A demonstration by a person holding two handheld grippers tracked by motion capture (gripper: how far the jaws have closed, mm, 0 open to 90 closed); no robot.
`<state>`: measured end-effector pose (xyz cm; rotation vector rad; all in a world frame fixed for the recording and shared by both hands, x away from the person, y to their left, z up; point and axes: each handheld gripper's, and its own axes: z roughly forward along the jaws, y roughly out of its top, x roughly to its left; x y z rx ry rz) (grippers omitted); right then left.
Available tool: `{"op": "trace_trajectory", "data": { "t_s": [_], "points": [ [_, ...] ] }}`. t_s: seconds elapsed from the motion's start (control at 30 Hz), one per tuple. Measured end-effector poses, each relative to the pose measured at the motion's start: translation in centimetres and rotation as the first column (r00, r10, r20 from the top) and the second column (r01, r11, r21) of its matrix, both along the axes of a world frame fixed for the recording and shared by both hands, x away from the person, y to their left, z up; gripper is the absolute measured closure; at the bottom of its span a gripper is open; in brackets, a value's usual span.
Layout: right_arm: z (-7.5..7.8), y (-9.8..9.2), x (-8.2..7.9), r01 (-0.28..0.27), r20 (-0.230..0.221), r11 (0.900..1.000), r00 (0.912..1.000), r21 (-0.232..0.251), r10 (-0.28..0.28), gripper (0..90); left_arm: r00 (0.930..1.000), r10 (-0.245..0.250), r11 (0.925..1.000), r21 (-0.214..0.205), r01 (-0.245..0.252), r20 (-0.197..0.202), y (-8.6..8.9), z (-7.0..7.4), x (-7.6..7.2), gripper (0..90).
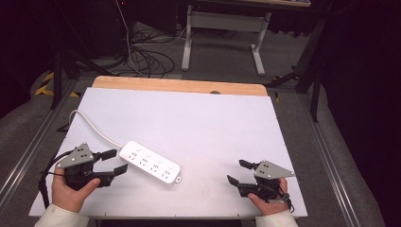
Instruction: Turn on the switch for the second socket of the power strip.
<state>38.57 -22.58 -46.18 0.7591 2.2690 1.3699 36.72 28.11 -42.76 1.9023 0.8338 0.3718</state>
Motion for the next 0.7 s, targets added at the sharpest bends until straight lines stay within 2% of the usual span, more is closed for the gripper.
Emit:
{"op": "trace_trajectory", "data": {
  "t_s": [0.33, 0.5, 0.7],
  "points": [
    [-0.1, 0.0, 0.0, -0.003, -0.004, 1.0000, 1.0000, -0.002, 0.003, 30.8, 0.9997, -0.022, 0.9997, 0.005, 0.022, -0.012, -1.3, 0.6, 1.3, 31.7],
    [-0.1, 0.0, 0.1, -0.003, -0.005, 1.0000, 1.0000, -0.002, 0.003, 30.8, 0.9995, -0.031, 0.9993, 0.022, 0.031, -0.002, -1.9, 0.9, 1.8, 31.7],
    [-0.1, 0.0, 0.1, -0.004, -0.006, 1.0000, 1.0000, -0.003, 0.004, 30.8, 0.9990, -0.043, 0.9989, 0.018, 0.043, -0.012, -2.8, 1.2, 2.6, 31.7]
  ]
}}
